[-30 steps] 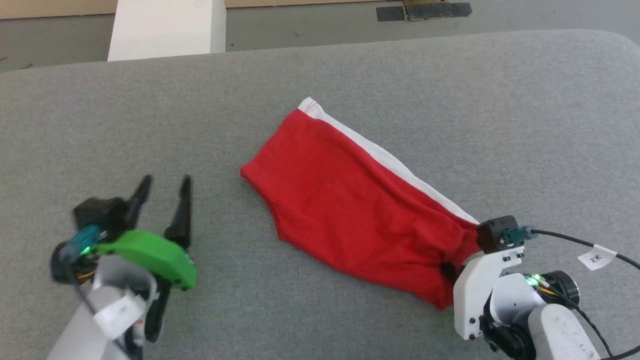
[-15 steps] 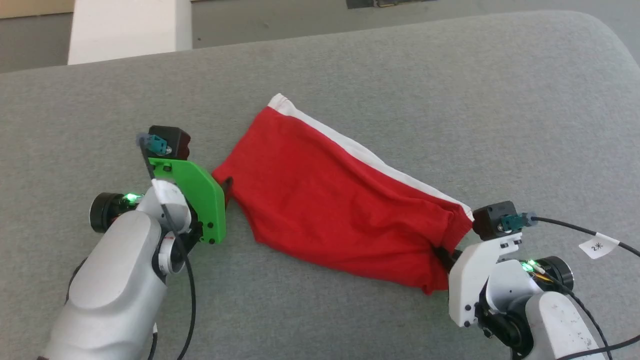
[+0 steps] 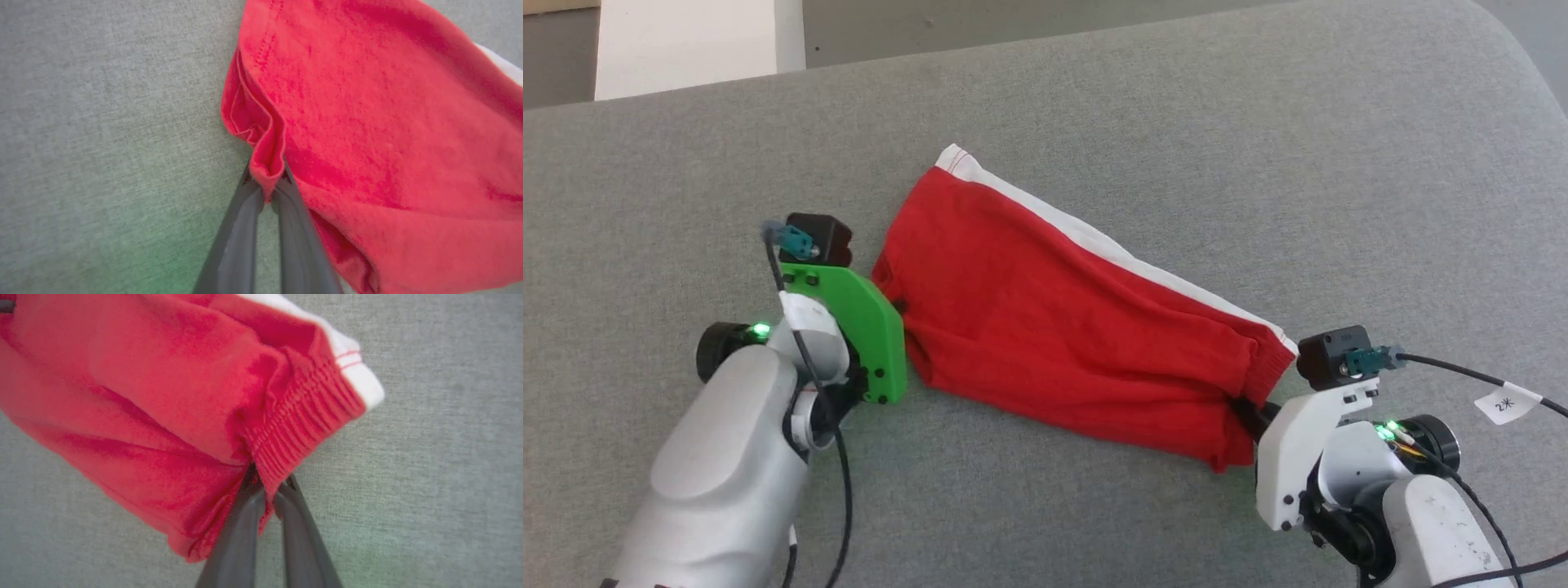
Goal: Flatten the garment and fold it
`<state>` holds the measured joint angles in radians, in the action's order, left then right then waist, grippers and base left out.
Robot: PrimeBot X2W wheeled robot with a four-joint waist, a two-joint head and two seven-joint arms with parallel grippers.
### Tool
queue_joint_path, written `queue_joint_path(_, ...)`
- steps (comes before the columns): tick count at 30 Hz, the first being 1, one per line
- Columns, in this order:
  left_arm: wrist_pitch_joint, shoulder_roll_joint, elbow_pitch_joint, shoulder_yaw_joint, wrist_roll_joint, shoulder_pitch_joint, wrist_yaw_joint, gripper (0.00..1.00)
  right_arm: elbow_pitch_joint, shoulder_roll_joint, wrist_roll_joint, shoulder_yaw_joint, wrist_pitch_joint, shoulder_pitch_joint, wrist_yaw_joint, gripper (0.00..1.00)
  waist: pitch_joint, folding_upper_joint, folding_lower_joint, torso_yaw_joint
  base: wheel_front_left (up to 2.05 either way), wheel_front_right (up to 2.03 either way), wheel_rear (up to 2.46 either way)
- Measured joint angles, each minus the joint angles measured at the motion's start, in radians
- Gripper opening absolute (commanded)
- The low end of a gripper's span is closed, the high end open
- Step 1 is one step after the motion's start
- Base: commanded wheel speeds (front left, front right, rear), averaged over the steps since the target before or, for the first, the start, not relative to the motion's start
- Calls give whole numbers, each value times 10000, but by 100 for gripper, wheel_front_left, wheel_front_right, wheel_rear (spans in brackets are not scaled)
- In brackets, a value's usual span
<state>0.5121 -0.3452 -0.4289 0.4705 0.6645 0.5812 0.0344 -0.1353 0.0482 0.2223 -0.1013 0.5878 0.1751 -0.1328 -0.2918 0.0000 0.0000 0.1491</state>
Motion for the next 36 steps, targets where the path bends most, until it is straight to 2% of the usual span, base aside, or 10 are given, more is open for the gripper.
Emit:
queue_joint_path(8,-909,138,-79,-489,497,-58,-115,0,-75,17,-2,107,115,-2,2,0,243,0,0,-230,0,0,0)
queue_joint_path(16,-1490,63,949,-1216,1216,-1222,-10,0,270,100,-211,309,1011,-6,4,0,527,0,0,-681,0,0,0)
queue_joint_path(25,-2236,247,3047,-1877,1881,-3956,807,0,754,1252,456,318,2036,-26,2,0,809,0,0,-1295,0,0,0)
queue_joint_path(31,-2184,384,3889,-1764,2025,-5497,1388,0,928,1799,926,31,2727,-30,4,0,909,0,0,-1685,0,0,0)
queue_joint_path(36,-2042,418,4213,-1622,2073,-6112,1726,0,1020,2242,1012,-405,2748,52,2,0,986,0,0,-1911,0,0,0)
